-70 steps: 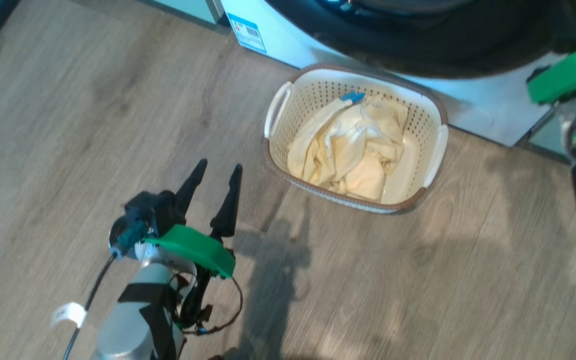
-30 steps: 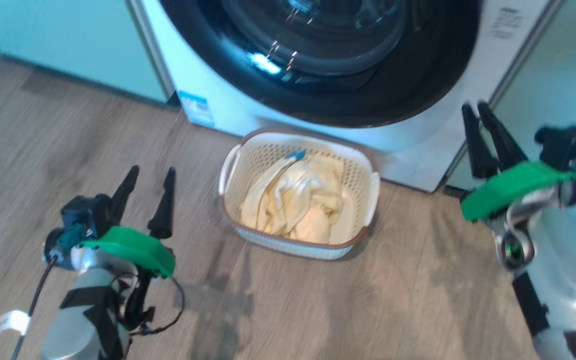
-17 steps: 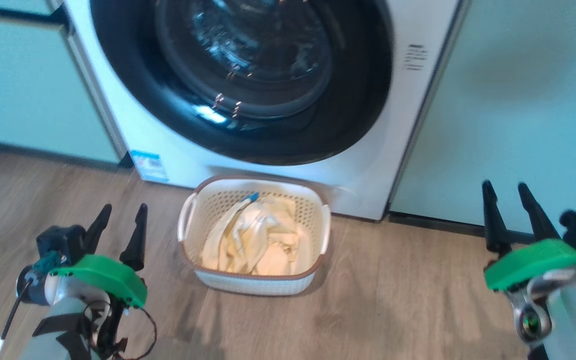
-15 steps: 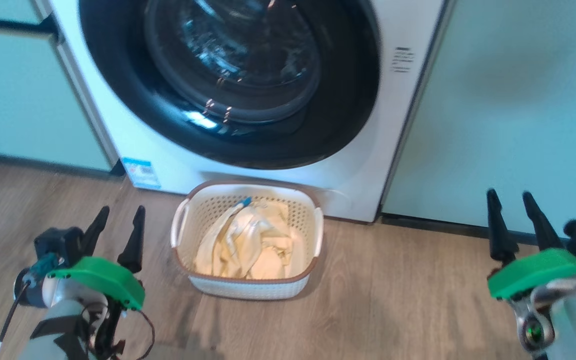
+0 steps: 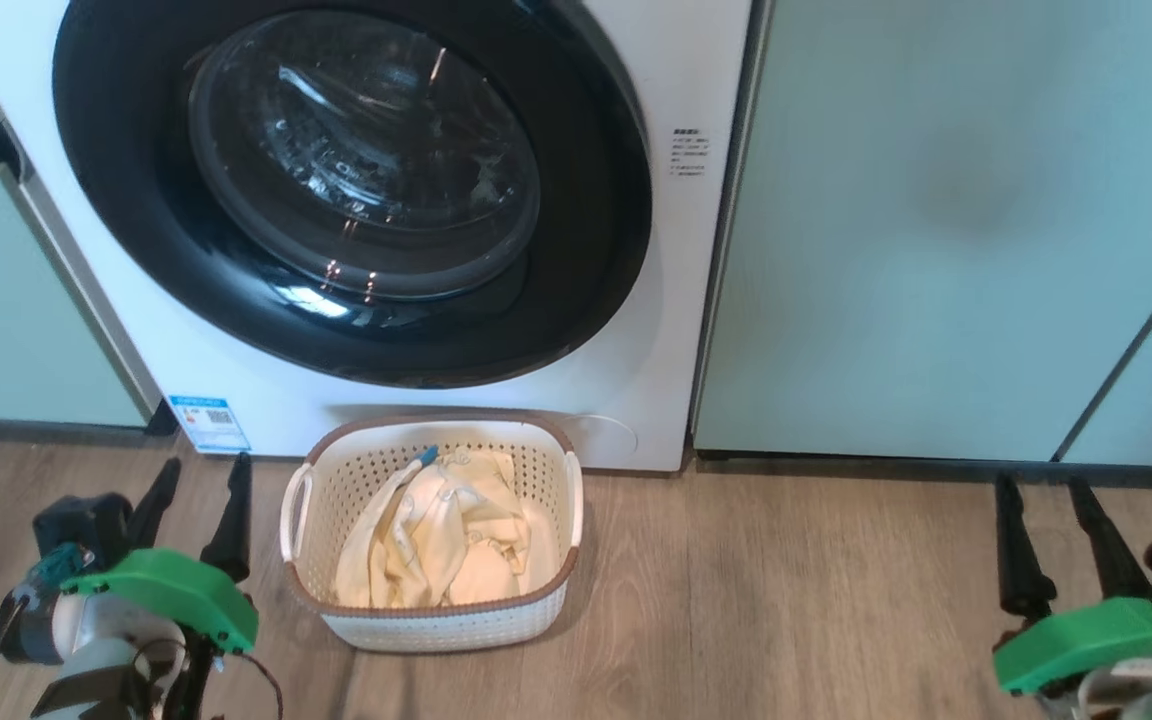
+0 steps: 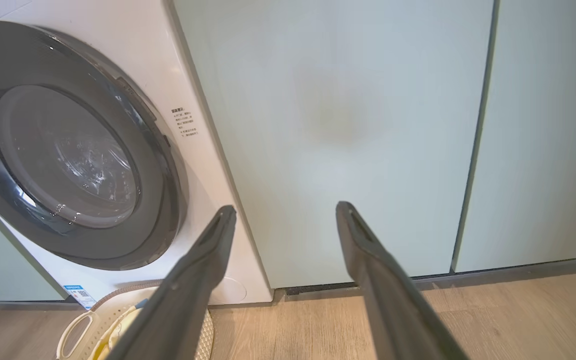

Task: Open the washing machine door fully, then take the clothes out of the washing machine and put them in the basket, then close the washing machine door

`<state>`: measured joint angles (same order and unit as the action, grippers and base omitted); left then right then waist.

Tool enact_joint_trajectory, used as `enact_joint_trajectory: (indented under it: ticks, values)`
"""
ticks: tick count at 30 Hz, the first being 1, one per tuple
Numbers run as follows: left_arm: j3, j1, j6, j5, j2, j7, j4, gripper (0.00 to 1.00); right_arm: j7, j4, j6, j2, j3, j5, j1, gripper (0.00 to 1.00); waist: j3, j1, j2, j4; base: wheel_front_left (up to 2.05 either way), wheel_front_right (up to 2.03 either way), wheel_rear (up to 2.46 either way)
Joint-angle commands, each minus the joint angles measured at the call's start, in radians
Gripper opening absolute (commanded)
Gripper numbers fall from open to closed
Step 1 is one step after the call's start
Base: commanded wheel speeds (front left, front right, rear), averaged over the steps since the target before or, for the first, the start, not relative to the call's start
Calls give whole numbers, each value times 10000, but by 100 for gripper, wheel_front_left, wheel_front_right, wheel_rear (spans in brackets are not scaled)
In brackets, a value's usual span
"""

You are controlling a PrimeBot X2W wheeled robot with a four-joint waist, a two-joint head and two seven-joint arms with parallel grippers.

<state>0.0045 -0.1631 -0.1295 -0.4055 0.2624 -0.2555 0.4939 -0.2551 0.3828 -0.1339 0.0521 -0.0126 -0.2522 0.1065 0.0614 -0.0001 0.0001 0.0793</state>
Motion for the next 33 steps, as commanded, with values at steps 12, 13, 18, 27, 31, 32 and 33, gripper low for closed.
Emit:
enact_joint_trajectory:
  ticks: [12, 13, 18, 27, 31, 32, 33]
  values:
    - [439, -285, -12, 108, 315, -63, -146, 100, -67, -582, 32, -18, 44, 130, -90, 100, 108, 1, -1, 199, 0, 0, 0]
    - [424, -285, -12, 112, 325, -63, -128, 100, -67, -585, 32, -18, 47, 137, -89, 100, 103, 1, -1, 200, 0, 0, 0]
    - [406, -301, -12, 91, 322, -63, -65, 100, -67, -572, 32, -18, 64, 199, -66, 100, 80, 1, -1, 164, 0, 0, 0]
    - [361, -343, -12, 22, 335, -63, 40, 100, -67, -543, 32, -18, 58, 218, -74, 100, 56, 1, -1, 67, 0, 0, 0]
    - [-86, 42, 2, -12, -98, 6, 459, 0, 7, -28, -2, -29, 206, 153, -434, 0, 46, 1, -1, 42, 0, 0, 0]
    - [-93, 140, 2, -17, -196, 8, 577, 0, 19, 123, -2, -38, 179, 148, -492, 0, 45, 1, -1, 41, 0, 0, 0]
    - [-115, 291, 2, -18, -317, 8, 718, 0, 22, 282, -2, -46, 152, 145, -610, 0, 44, 1, -1, 39, 0, 0, 0]
